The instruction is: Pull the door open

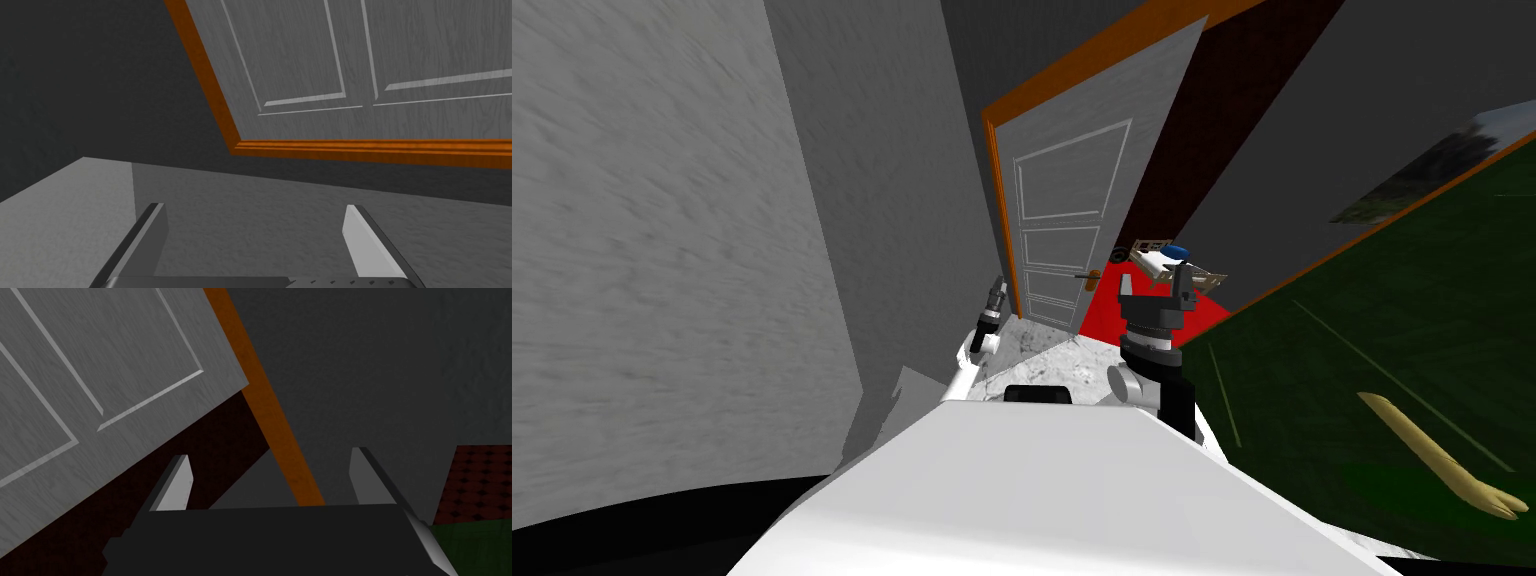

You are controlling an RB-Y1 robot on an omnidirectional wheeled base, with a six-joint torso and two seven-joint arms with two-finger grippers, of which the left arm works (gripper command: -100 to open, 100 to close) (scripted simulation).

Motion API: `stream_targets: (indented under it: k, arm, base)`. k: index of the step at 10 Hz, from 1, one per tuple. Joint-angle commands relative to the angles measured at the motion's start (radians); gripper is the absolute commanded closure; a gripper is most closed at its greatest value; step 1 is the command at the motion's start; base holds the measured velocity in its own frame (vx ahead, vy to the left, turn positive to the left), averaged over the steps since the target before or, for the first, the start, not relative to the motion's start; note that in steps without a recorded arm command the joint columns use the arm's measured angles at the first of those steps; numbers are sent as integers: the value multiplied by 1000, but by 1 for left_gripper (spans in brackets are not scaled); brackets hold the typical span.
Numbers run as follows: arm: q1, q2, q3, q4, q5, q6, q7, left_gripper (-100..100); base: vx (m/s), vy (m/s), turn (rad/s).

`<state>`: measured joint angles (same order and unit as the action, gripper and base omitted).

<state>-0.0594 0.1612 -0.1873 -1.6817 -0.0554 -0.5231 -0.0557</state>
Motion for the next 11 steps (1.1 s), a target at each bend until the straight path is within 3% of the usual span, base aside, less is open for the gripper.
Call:
stream_targets:
  k: [1,11]
  arm:
    - [-19,1,1,31,7,5,-11,-100]
    - [-121,3,13,212,56,22,-68,-100]
  base:
    - [3,-61,-53]
    - [17,-54,-56]
